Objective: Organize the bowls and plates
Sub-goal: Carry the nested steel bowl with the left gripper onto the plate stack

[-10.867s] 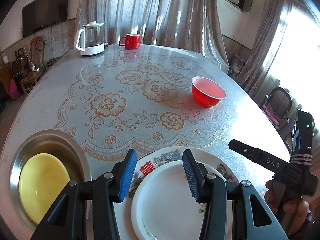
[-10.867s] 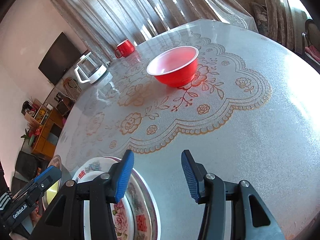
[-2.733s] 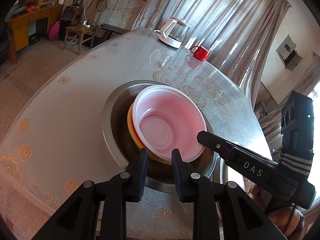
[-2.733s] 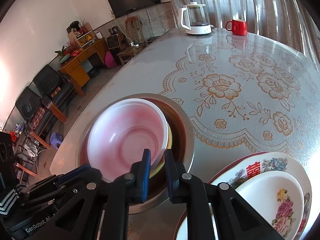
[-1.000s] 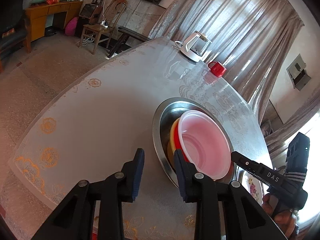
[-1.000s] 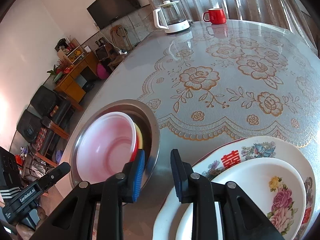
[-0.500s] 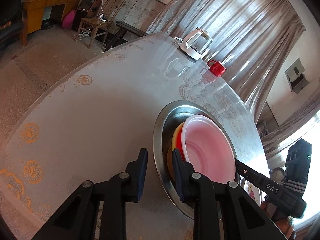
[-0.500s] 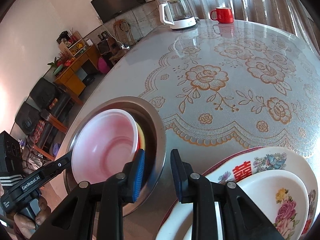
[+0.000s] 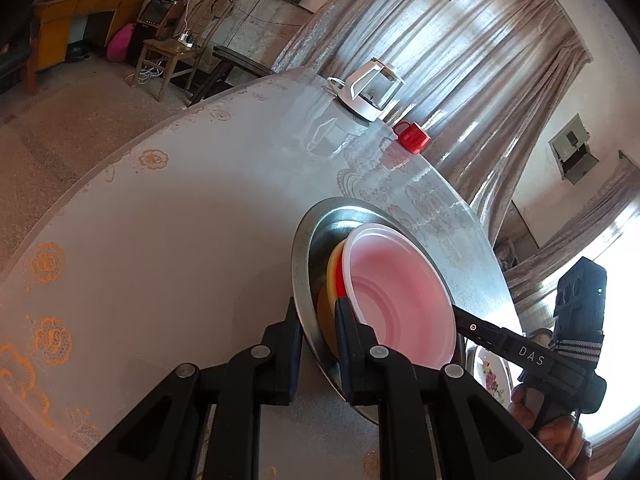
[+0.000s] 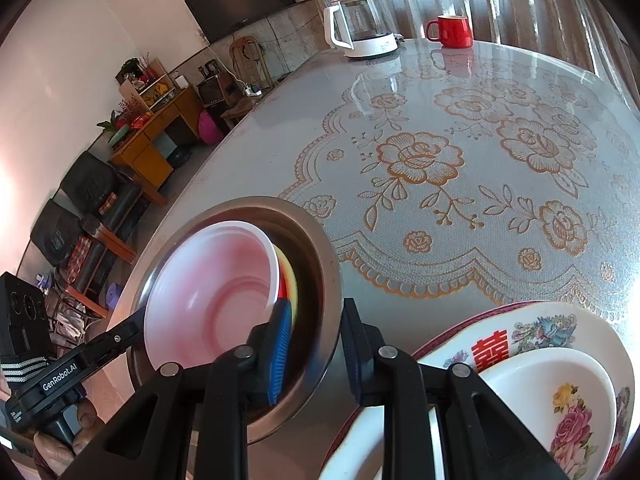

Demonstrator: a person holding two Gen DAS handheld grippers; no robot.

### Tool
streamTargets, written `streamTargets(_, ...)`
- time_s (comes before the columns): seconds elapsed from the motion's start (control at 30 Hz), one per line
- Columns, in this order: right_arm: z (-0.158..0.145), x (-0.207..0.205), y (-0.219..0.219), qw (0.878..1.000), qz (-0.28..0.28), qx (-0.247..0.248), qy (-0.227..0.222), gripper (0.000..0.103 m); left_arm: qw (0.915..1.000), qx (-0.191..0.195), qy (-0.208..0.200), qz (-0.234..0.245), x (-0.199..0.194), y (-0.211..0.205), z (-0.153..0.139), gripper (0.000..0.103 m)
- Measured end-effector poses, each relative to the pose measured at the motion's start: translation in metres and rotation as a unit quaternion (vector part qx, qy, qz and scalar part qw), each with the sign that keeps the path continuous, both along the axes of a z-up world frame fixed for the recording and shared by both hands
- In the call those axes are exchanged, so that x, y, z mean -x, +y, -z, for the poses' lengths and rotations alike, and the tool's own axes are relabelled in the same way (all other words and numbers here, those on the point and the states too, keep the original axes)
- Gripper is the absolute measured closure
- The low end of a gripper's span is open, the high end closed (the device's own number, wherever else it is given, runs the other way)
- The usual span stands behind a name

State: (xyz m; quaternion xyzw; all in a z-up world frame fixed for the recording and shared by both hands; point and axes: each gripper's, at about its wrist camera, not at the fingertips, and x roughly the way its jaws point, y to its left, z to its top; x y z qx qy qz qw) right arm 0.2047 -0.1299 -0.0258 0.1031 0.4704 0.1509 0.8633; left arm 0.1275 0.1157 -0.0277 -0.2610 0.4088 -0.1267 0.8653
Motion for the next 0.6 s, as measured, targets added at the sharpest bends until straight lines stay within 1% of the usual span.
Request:
streamTargets(0.07,0.0,0.0,0.0,1.0,0.0,-0.002,0.001,0.079,1.0,0.002,0.001,0.0,-0.001,0.001,0.0,0.088)
streamTargets(0.17,0.0,-0.004,-0.001,1.0,-0.006,-0.01,0.005,0.078,0.9998,0.009,0.011,-0.015,-0.007,0.007,0.004,0.088)
streamTargets(0.27,0.001,-0.006,-0.001,1.0,-0.005,-0.013,0.004,0.078,0.9999,-0.002,0.005,-0.013,-0.008,0.004,0.003,0.088)
streamTargets(0.3,0.001,-0.006,0.0,1.0,-0.007,-0.011,0.001,0.078,0.9999,-0.004,0.003,-0.009,-0.008,0.003,0.001,0.09)
streamTargets(0.4,0.001,-0.004,-0.002,1.0,-0.005,-0.016,0.004,0.079,1.0,-0.008,-0.004,-0.002,-0.002,0.0,-0.001,0.09)
streamTargets(0.6,-0.002,0.005,-0.005,1.0,-0.004,-0.026,0.0,0.079,0.9999,-0.001,-0.013,-0.004,0.006,0.002,-0.006,0.089)
